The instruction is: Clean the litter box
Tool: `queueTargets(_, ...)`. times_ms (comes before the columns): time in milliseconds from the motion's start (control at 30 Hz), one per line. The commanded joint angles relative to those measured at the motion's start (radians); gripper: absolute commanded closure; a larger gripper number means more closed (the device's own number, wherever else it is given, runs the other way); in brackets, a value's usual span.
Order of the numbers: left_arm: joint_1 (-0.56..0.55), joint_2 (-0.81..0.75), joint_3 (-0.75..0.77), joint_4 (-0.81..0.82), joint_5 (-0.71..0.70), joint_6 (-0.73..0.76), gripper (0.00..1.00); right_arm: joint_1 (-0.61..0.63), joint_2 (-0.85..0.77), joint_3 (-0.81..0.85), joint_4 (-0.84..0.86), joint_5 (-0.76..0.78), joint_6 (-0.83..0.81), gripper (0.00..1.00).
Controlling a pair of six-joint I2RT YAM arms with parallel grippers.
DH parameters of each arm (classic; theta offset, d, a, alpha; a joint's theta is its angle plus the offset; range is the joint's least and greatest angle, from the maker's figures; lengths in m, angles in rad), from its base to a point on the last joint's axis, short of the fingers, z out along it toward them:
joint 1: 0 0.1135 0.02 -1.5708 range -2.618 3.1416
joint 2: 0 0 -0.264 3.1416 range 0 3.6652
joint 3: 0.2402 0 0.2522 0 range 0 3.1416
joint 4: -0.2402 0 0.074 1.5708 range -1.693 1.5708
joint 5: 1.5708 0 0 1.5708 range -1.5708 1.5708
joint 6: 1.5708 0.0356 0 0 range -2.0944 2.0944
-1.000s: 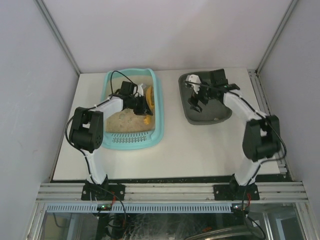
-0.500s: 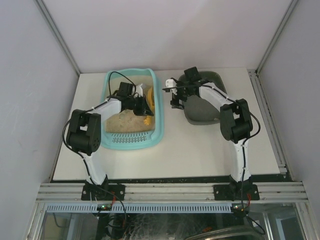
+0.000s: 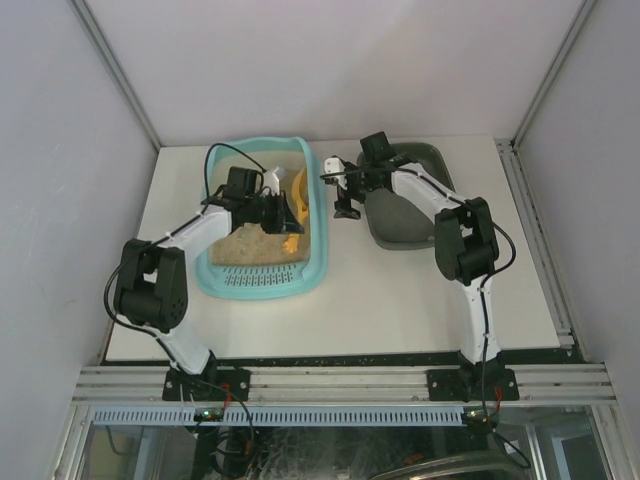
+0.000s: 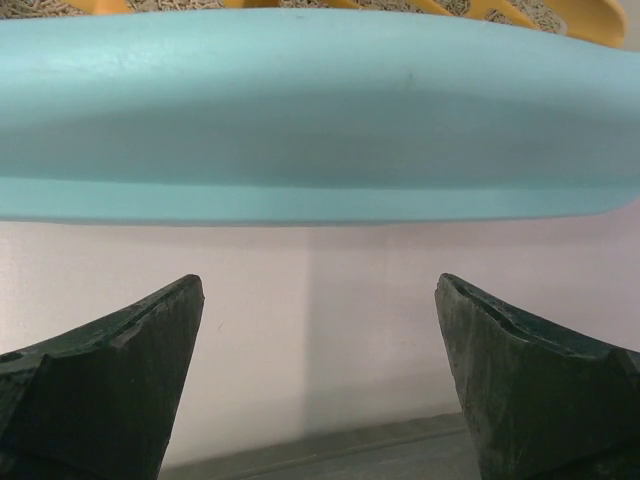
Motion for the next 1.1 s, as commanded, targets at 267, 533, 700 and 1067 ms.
queueTargets(267, 0.034, -0.165, -0.117, 0.050, -0.040, -0.001, 1.00, -0.005, -0.092, -0.037, 0.002, -0.076, 0.032, 0.01)
queueTargets(533, 0.057, -0.218, -0.184, 0.039, -0.108, -0.022, 1.00, -0.039, -0.242, -0.216, 0.015, -0.095, 0.012, 0.02)
queueTargets(700, 0.062, -0.252, -0.213, 0.043, -0.125, -0.036, 1.00, -0.085, -0.320, -0.292, 0.005, -0.115, 0.015, 0.03)
queueTargets(1067, 0.069, -0.232, -0.112, -0.202, -0.307, -0.025, 1.00, -0.097, -0.353, -0.333, -0.028, -0.064, -0.029, 0.03)
